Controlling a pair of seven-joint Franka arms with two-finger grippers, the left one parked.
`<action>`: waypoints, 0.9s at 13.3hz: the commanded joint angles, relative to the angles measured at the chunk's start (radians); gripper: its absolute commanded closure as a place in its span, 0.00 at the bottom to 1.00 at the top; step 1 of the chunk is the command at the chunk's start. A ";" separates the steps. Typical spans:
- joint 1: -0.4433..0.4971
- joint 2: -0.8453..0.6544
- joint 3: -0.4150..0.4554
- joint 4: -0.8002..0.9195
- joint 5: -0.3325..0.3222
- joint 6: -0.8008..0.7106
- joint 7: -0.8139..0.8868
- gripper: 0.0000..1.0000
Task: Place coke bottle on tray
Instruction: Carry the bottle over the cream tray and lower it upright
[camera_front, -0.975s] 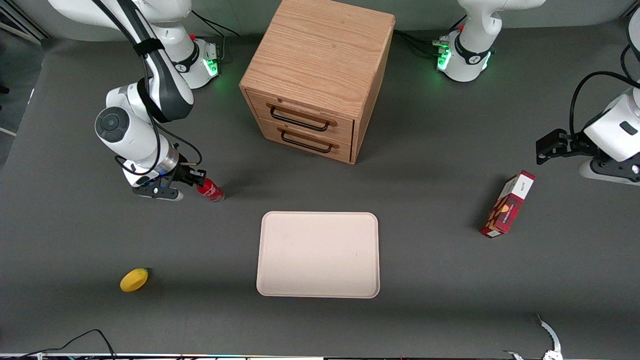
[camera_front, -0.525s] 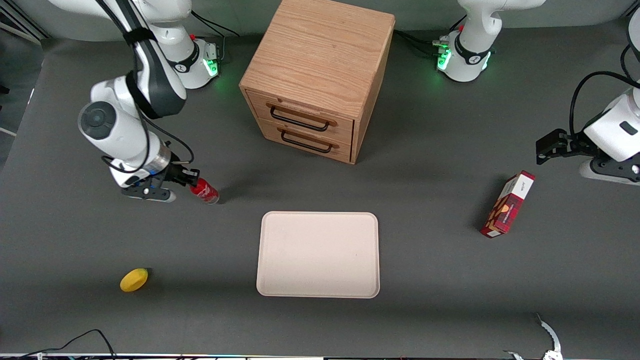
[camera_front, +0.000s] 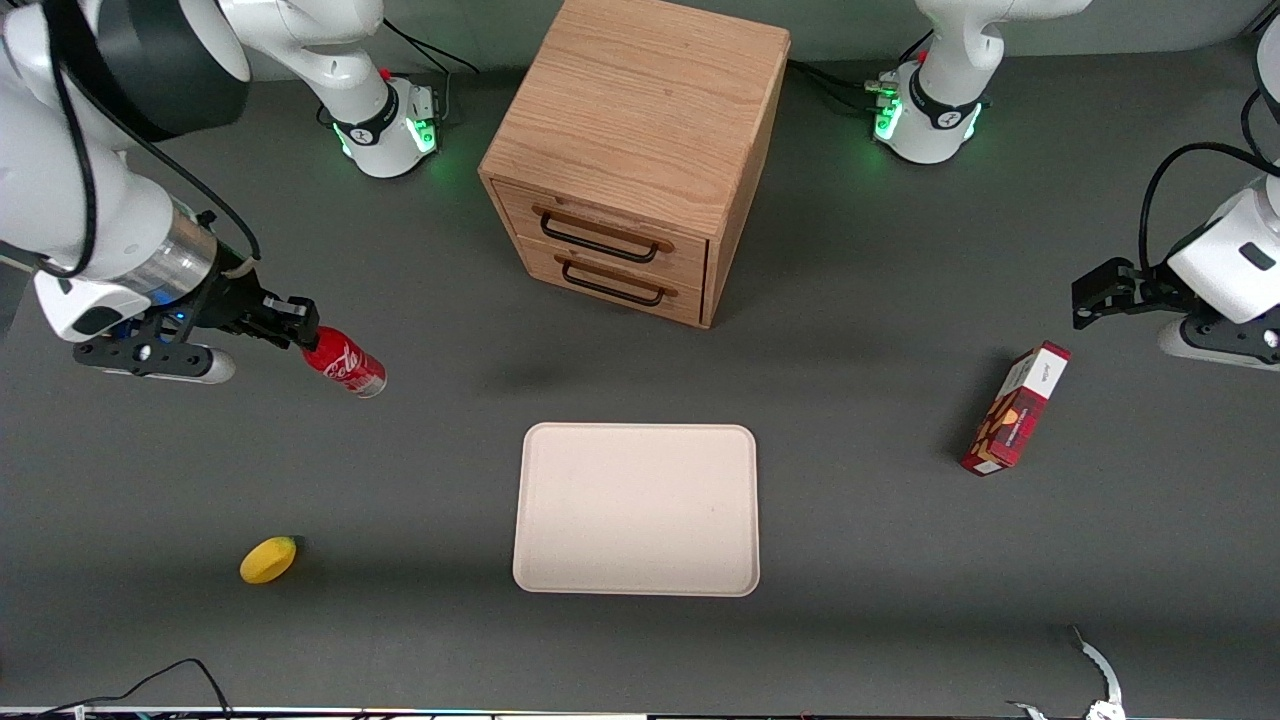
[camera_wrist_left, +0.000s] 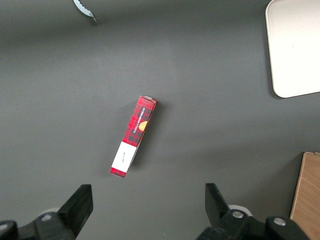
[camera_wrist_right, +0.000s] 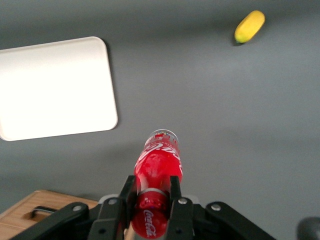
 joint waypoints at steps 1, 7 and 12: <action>0.046 0.310 0.093 0.411 -0.018 -0.095 0.192 1.00; 0.161 0.603 0.100 0.513 -0.187 0.241 0.460 1.00; 0.185 0.729 0.100 0.508 -0.236 0.394 0.559 1.00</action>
